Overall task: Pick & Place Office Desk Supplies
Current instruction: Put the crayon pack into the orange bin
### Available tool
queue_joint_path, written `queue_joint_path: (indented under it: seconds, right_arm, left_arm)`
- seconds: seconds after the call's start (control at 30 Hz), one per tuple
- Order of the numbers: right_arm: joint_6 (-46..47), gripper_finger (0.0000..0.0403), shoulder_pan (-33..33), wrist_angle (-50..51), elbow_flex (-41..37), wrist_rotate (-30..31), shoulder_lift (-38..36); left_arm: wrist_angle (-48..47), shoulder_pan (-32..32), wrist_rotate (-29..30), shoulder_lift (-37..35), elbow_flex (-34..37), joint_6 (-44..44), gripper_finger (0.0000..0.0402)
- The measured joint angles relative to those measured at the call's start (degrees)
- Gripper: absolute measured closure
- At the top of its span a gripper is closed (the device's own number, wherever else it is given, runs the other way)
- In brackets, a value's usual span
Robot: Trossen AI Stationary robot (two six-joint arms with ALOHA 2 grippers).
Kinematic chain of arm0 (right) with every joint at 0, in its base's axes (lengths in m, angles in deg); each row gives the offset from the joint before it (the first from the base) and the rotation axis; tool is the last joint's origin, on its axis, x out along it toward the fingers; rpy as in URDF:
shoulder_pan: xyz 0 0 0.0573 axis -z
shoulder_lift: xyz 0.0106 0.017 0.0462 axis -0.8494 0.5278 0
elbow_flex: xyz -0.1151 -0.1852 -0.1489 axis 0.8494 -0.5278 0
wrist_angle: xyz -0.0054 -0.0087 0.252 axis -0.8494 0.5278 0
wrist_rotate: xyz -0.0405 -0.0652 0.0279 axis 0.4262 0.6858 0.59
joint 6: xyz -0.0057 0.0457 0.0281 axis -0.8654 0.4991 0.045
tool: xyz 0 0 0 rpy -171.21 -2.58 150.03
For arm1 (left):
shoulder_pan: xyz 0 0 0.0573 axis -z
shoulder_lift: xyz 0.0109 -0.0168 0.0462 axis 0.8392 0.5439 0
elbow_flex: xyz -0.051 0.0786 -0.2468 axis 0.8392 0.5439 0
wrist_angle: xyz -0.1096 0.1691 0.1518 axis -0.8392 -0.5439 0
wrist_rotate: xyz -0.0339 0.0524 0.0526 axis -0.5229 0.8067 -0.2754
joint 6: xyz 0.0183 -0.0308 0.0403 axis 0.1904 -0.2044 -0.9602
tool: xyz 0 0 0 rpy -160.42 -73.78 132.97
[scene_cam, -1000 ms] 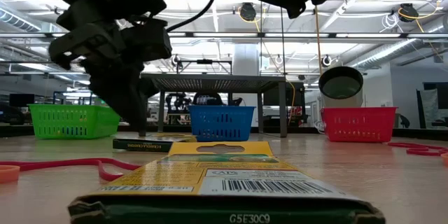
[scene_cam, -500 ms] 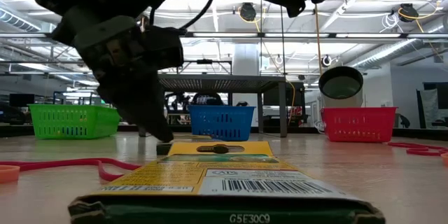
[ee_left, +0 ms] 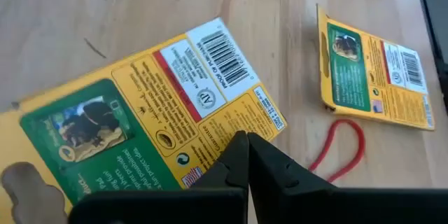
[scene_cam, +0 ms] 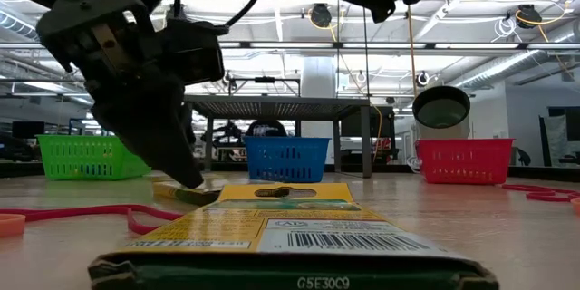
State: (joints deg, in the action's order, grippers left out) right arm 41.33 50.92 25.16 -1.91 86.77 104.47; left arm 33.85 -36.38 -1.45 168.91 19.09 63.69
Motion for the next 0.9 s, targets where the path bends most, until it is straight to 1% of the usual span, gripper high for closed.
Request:
queue_joint_path:
  seconds: [0.13, 0.3, 0.43, 0.53, 0.67, 0.77, 0.9]
  right_arm:
    - [1.51, 0.0248, 0.00, 0.00, 0.00, -0.02, 0.00]
    - [1.70, 0.0248, -0.01, 0.00, 0.00, -0.02, 0.02]
    - [1.73, 0.0248, -0.02, 0.00, 0.00, -0.04, 0.02]
    - [1.75, 0.0248, -0.02, 0.00, 0.02, -0.04, 0.02]
    - [1.75, 0.0248, -0.04, 0.00, 0.04, -0.04, 0.02]
    - [1.77, 0.0248, -0.04, 0.00, 0.04, -0.07, 0.02]
    - [1.86, 0.0248, -0.04, 0.00, 0.04, -0.07, 0.02]
  left_arm:
    - [1.14, 1.37, 0.25, 0.02, 0.00, 1.98, 0.0401]
    - [5.31, 2.28, 1.52, 0.11, 0.11, 2.11, 0.0401]
    - [7.76, 2.31, 4.42, -0.10, 0.13, 2.26, 0.0401]
    - [10.82, 1.87, 4.63, -1.21, 0.12, 0.80, 0.0401]
    - [10.60, 0.81, 4.57, -4.97, 0.13, -2.97, 0.0401]
    - [5.57, -0.35, 4.74, -9.58, 0.11, -6.54, 0.0401]
    - [-9.96, -1.48, 4.76, -16.70, 0.11, -8.42, 0.0396]
